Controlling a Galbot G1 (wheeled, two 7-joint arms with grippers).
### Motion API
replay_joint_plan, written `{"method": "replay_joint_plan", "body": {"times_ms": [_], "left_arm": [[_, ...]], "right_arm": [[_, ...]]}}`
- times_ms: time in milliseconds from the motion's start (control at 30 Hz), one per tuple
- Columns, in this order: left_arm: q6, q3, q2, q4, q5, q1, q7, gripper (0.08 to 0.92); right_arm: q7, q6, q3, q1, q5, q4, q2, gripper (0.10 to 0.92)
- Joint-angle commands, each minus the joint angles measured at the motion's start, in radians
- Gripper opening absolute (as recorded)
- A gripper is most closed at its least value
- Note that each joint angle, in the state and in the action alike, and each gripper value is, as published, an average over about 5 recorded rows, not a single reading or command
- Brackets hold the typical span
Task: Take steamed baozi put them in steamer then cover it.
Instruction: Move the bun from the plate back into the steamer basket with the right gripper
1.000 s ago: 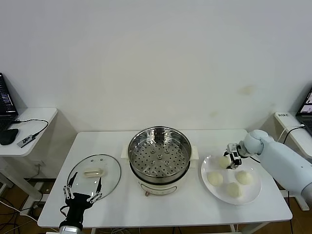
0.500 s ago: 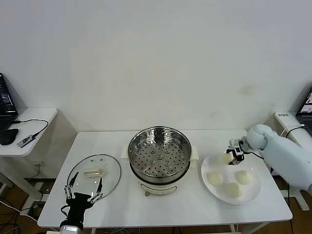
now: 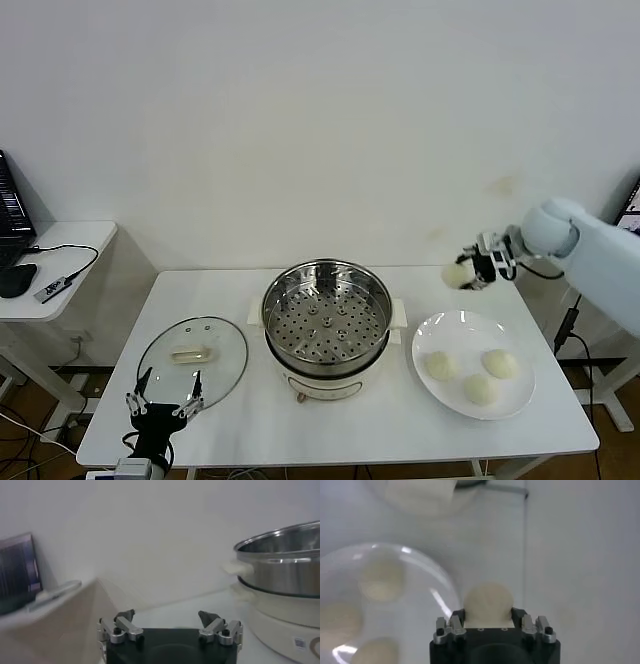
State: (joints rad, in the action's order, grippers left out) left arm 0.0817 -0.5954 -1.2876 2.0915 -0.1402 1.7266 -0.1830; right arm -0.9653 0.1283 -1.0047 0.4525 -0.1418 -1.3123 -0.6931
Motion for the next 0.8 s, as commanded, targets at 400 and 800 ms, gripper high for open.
{"method": "replay_joint_plan", "body": {"times_ms": [400,800], "left_arm": [[0.010,-0.010,0.000,0.010,-0.125,-0.006,0.000,0.823],[0.007,-0.037,-0.002,0.028,-0.105,-0.002,0.001,0.823]], "right_arm": [[0.031,-0.100,-0.248,0.221,-0.191,-0.058,-0.247,0.588],[0.063,-0.360,-0.328,0.119,0.079,0.056,-0.442,0.585]]}}
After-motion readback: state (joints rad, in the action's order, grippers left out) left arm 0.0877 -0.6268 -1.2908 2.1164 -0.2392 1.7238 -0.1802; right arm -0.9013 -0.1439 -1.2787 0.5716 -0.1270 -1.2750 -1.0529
